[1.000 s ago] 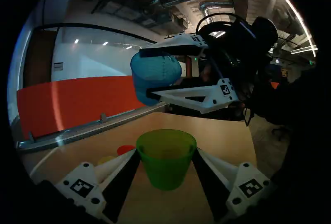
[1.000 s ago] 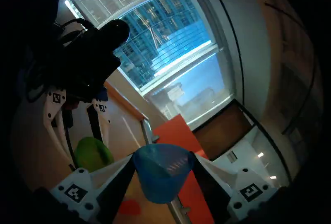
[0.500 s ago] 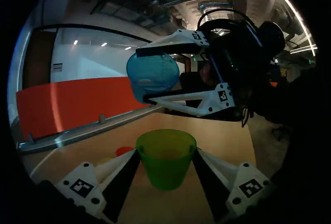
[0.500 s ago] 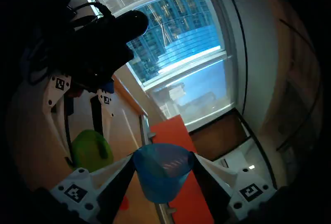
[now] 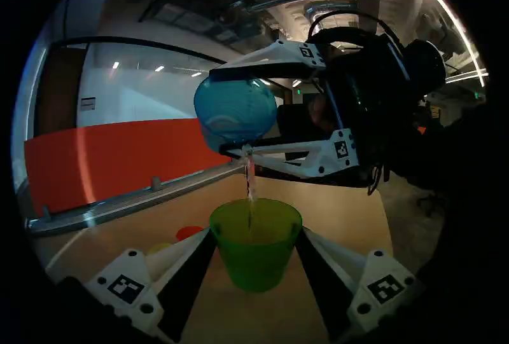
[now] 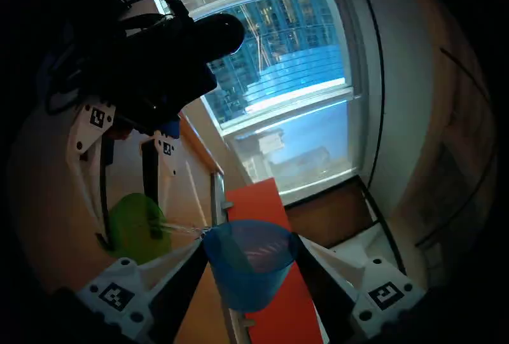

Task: Pour water

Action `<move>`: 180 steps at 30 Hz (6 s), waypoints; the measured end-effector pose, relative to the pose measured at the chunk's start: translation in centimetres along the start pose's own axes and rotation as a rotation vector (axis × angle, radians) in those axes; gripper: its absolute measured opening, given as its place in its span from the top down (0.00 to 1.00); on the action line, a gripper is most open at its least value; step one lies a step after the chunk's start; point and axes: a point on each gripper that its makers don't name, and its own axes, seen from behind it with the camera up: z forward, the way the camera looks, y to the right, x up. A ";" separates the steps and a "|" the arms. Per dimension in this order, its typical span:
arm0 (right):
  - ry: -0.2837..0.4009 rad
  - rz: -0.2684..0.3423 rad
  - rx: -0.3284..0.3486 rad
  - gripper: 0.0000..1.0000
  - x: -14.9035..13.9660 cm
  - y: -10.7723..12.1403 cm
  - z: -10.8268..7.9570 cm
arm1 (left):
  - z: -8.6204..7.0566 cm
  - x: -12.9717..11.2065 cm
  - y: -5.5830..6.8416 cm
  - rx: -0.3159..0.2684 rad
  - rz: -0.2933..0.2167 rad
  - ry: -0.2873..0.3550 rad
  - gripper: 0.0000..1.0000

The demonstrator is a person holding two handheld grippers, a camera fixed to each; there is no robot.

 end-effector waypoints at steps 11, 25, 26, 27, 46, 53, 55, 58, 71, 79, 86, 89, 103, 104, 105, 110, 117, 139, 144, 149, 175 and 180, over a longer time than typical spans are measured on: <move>-0.005 -0.050 -0.006 0.08 0.1 0.2 0.0 | 0.0 0.2 0.1 -0.002 0.002 0.001 0.15; 0.001 -0.115 -0.025 0.08 0.7 0.9 0.2 | 0.2 0.2 0.2 -0.006 0.005 0.000 0.15; 0.002 -0.119 -0.026 0.08 0.7 0.9 0.2 | 0.2 0.2 0.2 -0.006 0.005 0.001 0.15; 0.002 -0.124 -0.027 0.08 0.8 1.0 0.2 | 0.2 0.2 0.2 -0.006 0.005 0.001 0.15; -0.002 -0.212 -0.029 0.08 1.1 1.3 0.3 | 0.1 0.5 -0.1 0.005 0.007 0.009 0.15; -0.002 -0.254 -0.027 0.07 1.5 1.3 0.5 | 0.1 0.8 0.0 0.003 0.011 0.013 0.15; -0.001 -0.267 -0.027 0.08 1.7 1.3 0.6 | 0.1 0.8 0.0 0.003 0.011 0.014 0.15; 0.000 -0.283 -0.028 0.08 2.1 1.3 0.6 | 0.0 0.8 0.0 0.003 0.011 0.014 0.15; 0.006 -0.364 -0.041 0.08 3.5 1.3 0.6 | 0.1 0.8 0.1 0.003 0.013 0.014 0.15; 0.011 -0.403 -0.050 0.08 3.8 1.5 0.4 | 0.0 0.9 0.3 -0.003 0.019 0.014 0.15; 0.008 -0.432 -0.053 0.08 3.8 1.5 0.2 | 0.1 1.0 0.5 -0.008 0.017 0.017 0.15; 0.007 -0.448 -0.053 0.08 3.9 1.5 0.2 | 0.1 1.1 0.6 -0.009 0.018 0.018 0.15; 0.013 -0.487 -0.048 0.08 4.3 1.1 0.1 | 0.1 1.3 0.5 -0.008 0.016 0.022 0.15; 0.014 -0.484 -0.048 0.08 4.3 1.1 0.1 | 0.1 1.3 0.5 -0.008 0.015 0.023 0.15; 0.014 -0.480 -0.048 0.08 4.3 1.1 0.1 | 0.1 1.3 0.5 -0.008 0.014 0.023 0.15; 0.016 -0.426 -0.049 0.08 3.9 1.0 0.1 | 0.1 1.4 0.4 -0.009 0.008 0.027 0.15; 0.026 -0.227 -0.058 0.08 2.8 1.0 -0.5 | 0.0 1.5 0.5 -0.011 0.012 0.026 0.15; 0.067 0.549 -0.049 0.08 1.9 -0.3 -2.8 | -0.3 1.2 0.1 0.000 0.023 0.008 0.15; 0.057 0.751 -0.027 0.08 1.6 -0.9 -3.0 | -0.4 1.2 -0.1 0.003 0.019 0.008 0.15; 0.067 0.916 0.002 0.08 1.7 -1.3 -3.2 | -0.6 1.1 -0.4 0.011 0.024 0.005 0.15; -0.021 1.151 0.138 0.08 -0.9 -7.7 -3.3 | -2.0 -3.1 -3.6 0.071 -0.001 -0.107 0.15; -0.053 1.160 0.162 0.08 -2.3 -9.7 -3.0 | -1.9 -5.1 -4.1 0.076 -0.010 -0.153 0.15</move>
